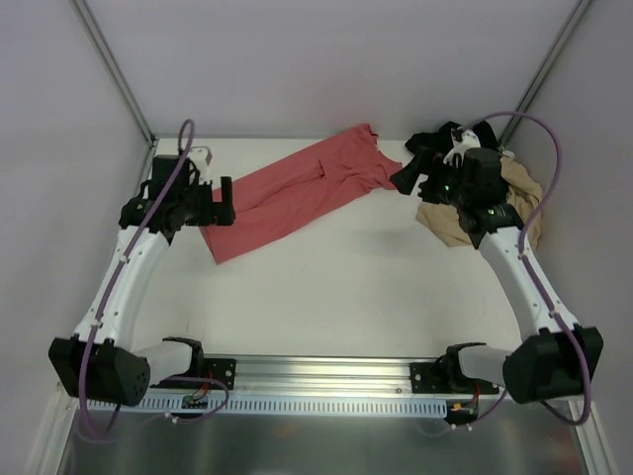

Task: Fold and stack the t-shirts
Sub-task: Rotate the tshirt 90 degrees

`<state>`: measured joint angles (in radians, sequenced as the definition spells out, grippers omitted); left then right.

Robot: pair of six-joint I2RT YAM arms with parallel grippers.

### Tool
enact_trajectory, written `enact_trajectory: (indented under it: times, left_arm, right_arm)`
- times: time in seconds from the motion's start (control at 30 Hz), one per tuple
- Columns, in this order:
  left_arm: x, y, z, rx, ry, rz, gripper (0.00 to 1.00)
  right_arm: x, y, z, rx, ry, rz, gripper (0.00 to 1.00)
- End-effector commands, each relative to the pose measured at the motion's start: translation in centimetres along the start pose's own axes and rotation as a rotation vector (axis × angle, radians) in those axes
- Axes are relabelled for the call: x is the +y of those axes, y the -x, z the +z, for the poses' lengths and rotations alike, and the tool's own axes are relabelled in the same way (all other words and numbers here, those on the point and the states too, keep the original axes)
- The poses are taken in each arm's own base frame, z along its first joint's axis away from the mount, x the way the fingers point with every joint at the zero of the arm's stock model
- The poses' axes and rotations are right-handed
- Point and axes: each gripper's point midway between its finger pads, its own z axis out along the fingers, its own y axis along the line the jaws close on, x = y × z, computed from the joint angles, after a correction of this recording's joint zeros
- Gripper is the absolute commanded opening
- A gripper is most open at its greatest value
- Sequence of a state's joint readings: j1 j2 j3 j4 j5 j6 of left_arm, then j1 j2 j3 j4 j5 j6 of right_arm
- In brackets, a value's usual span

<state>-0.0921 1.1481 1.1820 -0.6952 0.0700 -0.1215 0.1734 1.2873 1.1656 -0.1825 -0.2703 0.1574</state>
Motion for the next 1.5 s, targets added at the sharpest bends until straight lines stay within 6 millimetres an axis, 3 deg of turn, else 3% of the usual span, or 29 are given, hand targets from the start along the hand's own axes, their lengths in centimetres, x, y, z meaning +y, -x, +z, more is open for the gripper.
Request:
enact_trajectory:
  times: [0.0, 0.07, 0.2, 0.27, 0.3, 0.4, 0.47, 0.6, 0.77, 1.03, 1.33, 1.47]
  left_arm:
    - [0.1, 2.2, 3.4, 0.024, 0.043, 0.329, 0.99]
    - [0.3, 3.8, 4.6, 0.039, 0.060, 0.400, 0.99]
    - [0.9, 5.3, 9.8, 0.170, 0.108, 0.451, 0.99]
    - [1.6, 4.7, 12.2, 0.241, 0.144, 0.457, 0.99]
    - [1.3, 6.1, 12.4, 0.222, 0.147, 0.458, 0.99]
    - [1.7, 5.4, 14.7, 0.293, 0.172, 0.440, 0.99]
    - [2.1, 3.6, 16.2, 0.343, 0.181, 0.405, 0.99]
    - [3.3, -0.5, 17.5, 0.485, 0.224, 0.476, 0.99]
    - [3.1, -0.8, 17.7, 0.505, 0.201, 0.501, 0.99]
    - [3.2, -5.5, 19.0, 0.659, 0.153, 0.465, 0.99]
    - [3.5, -7.4, 21.1, 0.723, 0.148, 0.437, 0.99]
    - [2.5, -9.1, 21.3, 0.786, 0.082, 0.369, 0.99]
  right_arm:
    - [0.4, -6.1, -3.1, 0.138, 0.047, 0.075, 0.99]
    - [0.6, -7.4, -4.8, 0.145, 0.059, 0.092, 1.00]
    - [0.7, -11.2, -9.4, 0.172, 0.079, 0.092, 1.00]
    - [0.4, -12.3, -10.5, 0.184, 0.077, 0.057, 1.00]
    - [-0.2, -13.2, -11.1, 0.209, 0.055, 0.054, 1.00]
    - [-0.7, -14.7, -12.1, 0.237, 0.055, 0.014, 1.00]
    - [-1.2, -15.8, -12.1, 0.258, 0.045, 0.007, 0.99]
    - [-1.7, -17.7, -11.7, 0.295, 0.058, 0.027, 0.99]
    - [-2.5, -19.2, -11.4, 0.324, 0.053, 0.020, 1.00]
    - [-2.3, -19.3, -11.0, 0.335, 0.070, 0.030, 1.00]
    - [-2.4, -19.3, -11.3, 0.330, 0.063, 0.022, 0.99]
    - [-2.6, -18.8, -11.5, 0.312, 0.043, 0.008, 1.00]
